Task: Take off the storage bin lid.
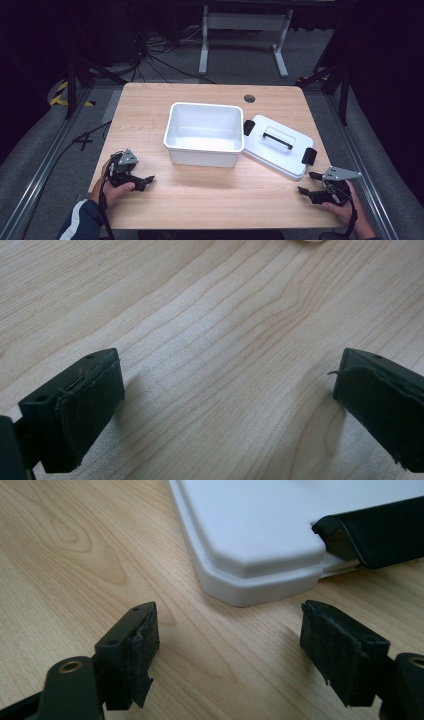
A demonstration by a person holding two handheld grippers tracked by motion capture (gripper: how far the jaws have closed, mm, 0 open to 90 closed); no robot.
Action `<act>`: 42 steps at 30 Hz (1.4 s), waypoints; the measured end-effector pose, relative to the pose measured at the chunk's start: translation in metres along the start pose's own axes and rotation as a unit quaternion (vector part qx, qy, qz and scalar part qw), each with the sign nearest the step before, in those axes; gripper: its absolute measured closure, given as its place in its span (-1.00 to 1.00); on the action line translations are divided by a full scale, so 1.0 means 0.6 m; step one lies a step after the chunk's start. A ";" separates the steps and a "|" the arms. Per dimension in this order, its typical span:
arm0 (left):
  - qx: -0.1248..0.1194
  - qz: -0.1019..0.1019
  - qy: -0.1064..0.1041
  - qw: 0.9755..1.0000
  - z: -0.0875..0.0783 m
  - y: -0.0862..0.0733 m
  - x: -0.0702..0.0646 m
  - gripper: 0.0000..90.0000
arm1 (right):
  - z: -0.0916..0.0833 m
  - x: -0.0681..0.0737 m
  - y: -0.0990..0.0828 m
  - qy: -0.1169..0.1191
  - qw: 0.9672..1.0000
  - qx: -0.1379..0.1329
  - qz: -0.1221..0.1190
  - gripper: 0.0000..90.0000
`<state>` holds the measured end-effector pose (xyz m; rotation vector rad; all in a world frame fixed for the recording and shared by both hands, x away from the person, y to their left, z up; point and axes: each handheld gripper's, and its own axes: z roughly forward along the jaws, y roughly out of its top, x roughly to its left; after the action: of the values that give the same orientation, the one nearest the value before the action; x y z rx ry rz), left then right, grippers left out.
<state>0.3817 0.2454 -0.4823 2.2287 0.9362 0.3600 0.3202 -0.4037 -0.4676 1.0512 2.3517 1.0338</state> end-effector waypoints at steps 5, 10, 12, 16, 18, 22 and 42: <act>0.000 0.000 0.000 1.000 0.000 0.000 0.000 -0.99 | 0.000 0.000 0.000 -0.002 1.000 0.000 0.000 -0.48; 0.000 -0.003 0.000 1.000 0.000 -0.001 -0.001 -0.99 | 0.000 0.000 0.000 -0.002 1.000 0.000 0.000 -0.48; -0.003 -0.005 0.002 1.000 0.000 -0.002 -0.001 -0.99 | 0.000 0.000 0.000 -0.001 1.000 0.000 0.000 -0.48; 0.000 -0.004 0.000 1.000 -0.001 -0.001 0.000 -0.99 | 0.000 0.000 0.000 -0.003 1.000 0.000 0.000 -0.48; -0.001 -0.004 0.001 1.000 0.000 -0.002 0.000 -0.99 | 0.000 0.000 0.000 -0.002 1.000 0.000 0.001 -0.48; 0.000 -0.007 -0.002 1.000 0.000 -0.002 -0.001 -1.00 | 0.000 0.000 0.000 -0.002 1.000 0.000 0.001 -0.48; 0.001 -0.001 -0.003 1.000 0.000 0.000 0.001 -1.00 | 0.000 0.000 0.000 -0.003 1.000 0.001 0.001 -0.49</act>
<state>0.3821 0.2462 -0.4824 2.2303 0.9348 0.3505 0.3203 -0.4038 -0.4677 1.0553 2.3471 1.0286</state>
